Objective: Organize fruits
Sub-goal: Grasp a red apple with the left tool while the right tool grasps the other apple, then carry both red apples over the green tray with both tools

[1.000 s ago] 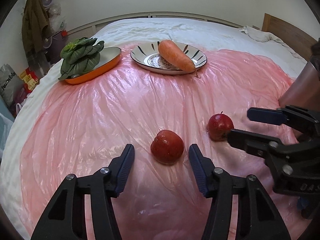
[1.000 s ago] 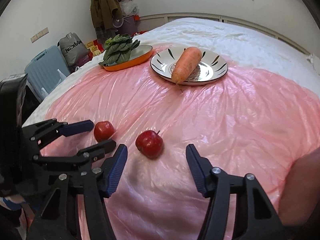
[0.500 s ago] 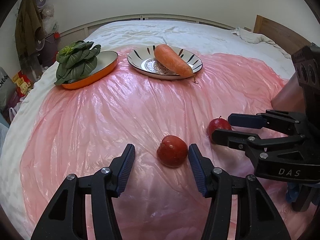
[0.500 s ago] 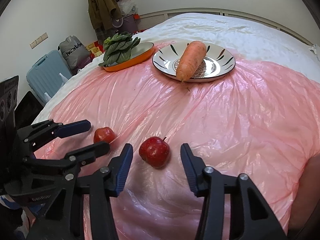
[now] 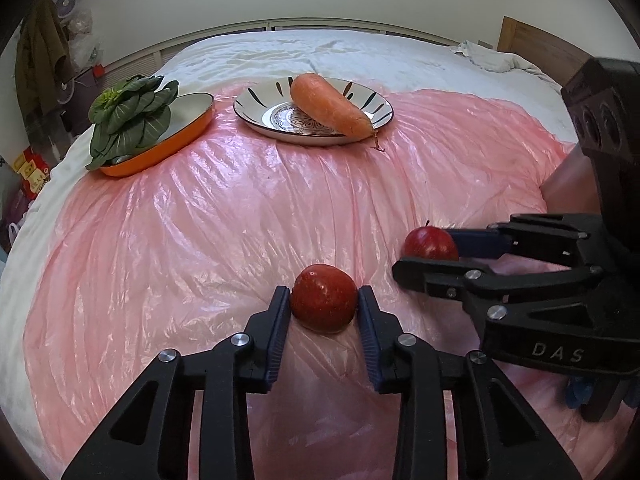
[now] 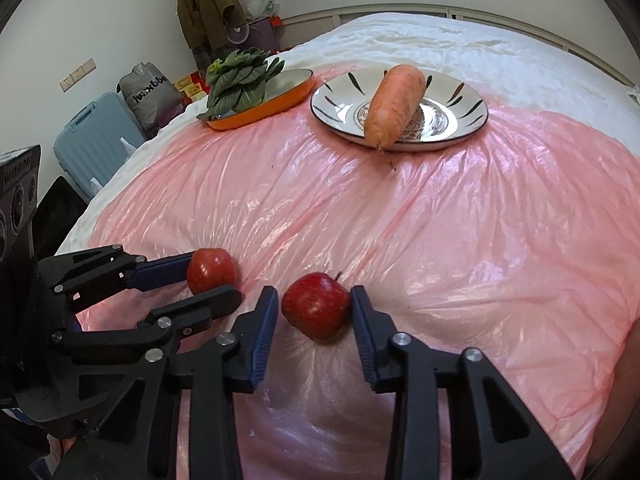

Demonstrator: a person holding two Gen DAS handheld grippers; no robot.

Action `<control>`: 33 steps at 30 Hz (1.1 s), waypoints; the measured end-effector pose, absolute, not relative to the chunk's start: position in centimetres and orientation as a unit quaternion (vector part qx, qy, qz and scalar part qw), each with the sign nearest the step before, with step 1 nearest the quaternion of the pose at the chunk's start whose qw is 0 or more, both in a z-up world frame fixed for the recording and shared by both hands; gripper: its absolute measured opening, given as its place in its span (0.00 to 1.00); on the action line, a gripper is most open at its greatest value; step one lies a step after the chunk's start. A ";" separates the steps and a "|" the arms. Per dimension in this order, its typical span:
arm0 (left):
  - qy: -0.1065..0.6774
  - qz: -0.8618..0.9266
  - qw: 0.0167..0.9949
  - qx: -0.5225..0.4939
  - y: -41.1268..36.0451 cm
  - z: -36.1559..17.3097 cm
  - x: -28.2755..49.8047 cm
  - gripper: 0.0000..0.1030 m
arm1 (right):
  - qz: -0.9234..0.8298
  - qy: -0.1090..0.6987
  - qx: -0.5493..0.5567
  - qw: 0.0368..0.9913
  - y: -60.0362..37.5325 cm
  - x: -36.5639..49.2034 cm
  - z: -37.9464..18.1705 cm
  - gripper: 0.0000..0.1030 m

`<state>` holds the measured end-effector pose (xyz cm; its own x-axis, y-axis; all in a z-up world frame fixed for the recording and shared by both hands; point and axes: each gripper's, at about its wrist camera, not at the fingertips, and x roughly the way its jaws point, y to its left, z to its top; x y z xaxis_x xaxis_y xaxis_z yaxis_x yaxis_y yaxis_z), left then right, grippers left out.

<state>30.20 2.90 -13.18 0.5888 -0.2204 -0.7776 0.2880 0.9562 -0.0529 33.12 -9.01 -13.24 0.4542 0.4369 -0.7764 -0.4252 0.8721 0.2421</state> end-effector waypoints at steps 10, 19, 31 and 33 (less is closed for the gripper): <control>0.431 -0.147 0.890 0.023 3.4 -13.4 30.5 0.28 | 0.253 0.455 0.016 0.854 -9.3 33.1 -13.3 0.53; 0.421 -0.137 0.896 0.022 3.5 -12.4 29.4 0.28 | 0.245 0.448 0.015 0.859 -10.3 31.8 -12.4 0.53; 0.414 -0.125 0.902 0.010 3.8 -10.9 27.0 0.28 | 0.235 0.451 0.012 0.861 -10.8 29.2 -11.6 0.53; 0.412 -0.123 0.903 0.013 3.6 -10.6 26.3 0.28 | 0.232 0.450 0.013 0.862 -11.0 28.5 -11.3 0.53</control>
